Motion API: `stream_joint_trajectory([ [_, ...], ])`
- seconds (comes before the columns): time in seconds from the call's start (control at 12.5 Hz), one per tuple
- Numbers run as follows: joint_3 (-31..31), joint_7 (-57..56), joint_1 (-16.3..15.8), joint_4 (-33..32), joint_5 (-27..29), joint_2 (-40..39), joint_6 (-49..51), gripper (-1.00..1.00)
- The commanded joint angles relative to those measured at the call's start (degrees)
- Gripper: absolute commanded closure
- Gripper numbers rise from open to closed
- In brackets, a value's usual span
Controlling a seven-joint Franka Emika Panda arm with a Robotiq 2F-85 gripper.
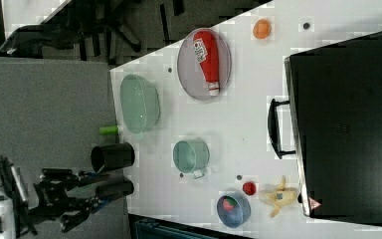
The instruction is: Flap open oven.
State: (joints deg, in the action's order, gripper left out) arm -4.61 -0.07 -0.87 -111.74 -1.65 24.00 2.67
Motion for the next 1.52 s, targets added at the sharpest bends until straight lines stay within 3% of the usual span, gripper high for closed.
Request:
stream_joint_trajectory([
  [0.08, -1.3, -3.3, 0.9, -1.4, 0.1, -2.5, -0.5, 0.55],
  [0.16, -2.2, -3.3, 0.9, -1.5, 0.0, -2.9, -0.7, 0.65],
  [0.32, -4.3, -6.8, 0.9, -1.5, 0.0, -4.3, -0.9, 0.65],
  [0.64, -9.7, -27.6, 1.0, -2.1, 0.0, -8.4, -4.2, 0.65],
  [1.12, -18.0, -58.4, 1.7, -3.6, -1.6, -16.8, -18.6, 0.65],
  [1.52, -22.6, -69.3, 1.8, -7.0, -2.2, -24.4, -33.6, 0.65],
])
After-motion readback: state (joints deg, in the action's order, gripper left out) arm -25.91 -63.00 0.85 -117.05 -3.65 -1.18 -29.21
